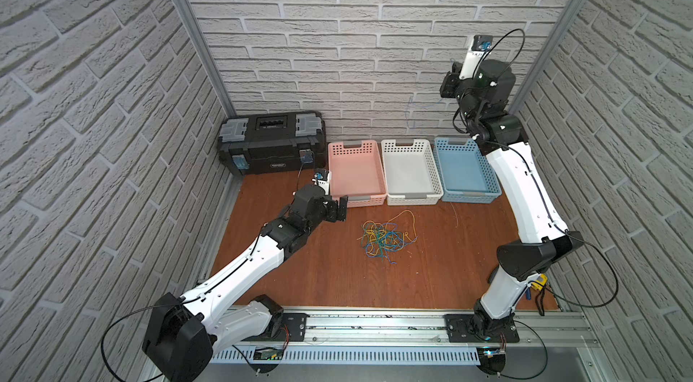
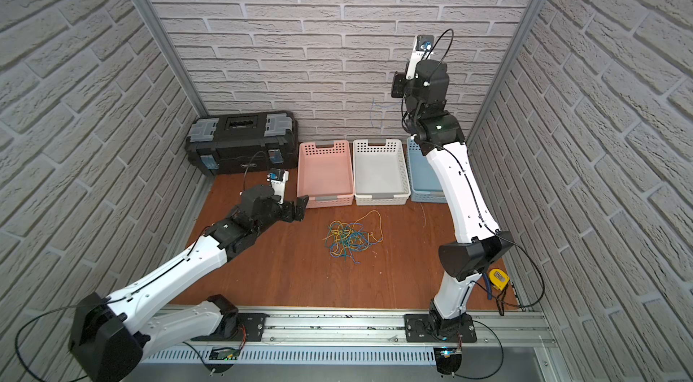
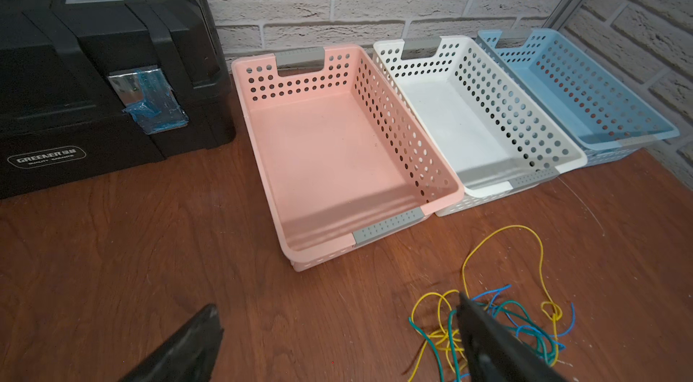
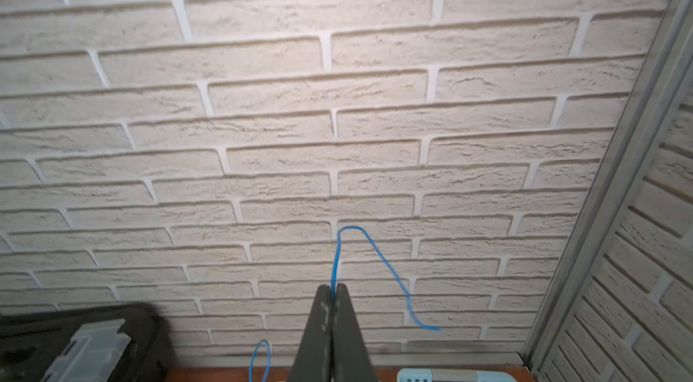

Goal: Untangle and sort cables by color
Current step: Place the cable in the bin.

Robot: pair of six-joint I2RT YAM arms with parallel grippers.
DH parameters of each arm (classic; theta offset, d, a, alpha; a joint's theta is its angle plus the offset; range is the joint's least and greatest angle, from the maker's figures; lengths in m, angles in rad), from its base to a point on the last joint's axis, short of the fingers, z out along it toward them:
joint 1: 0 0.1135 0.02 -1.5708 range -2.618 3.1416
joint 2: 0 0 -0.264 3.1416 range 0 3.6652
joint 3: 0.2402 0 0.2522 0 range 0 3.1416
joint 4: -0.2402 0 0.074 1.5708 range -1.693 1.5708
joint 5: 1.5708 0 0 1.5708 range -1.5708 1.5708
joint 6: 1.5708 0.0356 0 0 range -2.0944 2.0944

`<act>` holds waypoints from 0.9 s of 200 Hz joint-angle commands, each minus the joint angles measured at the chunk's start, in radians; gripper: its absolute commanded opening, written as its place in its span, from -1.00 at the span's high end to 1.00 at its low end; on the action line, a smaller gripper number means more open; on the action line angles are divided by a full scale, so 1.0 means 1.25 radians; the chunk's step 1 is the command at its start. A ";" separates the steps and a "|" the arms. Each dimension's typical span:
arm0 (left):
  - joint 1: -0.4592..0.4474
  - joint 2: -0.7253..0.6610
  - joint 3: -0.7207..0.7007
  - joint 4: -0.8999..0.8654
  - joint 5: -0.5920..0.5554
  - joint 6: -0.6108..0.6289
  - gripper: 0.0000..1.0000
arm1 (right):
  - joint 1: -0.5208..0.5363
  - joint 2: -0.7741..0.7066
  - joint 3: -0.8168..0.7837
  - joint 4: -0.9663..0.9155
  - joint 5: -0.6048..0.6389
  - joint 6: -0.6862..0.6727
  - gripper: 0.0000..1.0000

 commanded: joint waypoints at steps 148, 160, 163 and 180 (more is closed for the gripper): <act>0.005 -0.030 -0.041 0.020 -0.023 -0.034 -0.97 | 0.026 0.123 -0.467 0.083 -0.091 0.140 0.94; 0.005 -0.019 -0.039 0.017 -0.022 -0.037 -0.97 | 0.026 0.145 -0.467 0.062 -0.094 0.166 0.94; 0.005 -0.017 -0.039 0.016 -0.022 -0.037 -0.96 | 0.026 0.146 -0.466 0.055 -0.094 0.170 0.94; 0.005 -0.005 -0.042 0.019 -0.008 -0.031 -0.96 | 0.028 0.181 -0.460 0.018 -0.074 0.186 0.57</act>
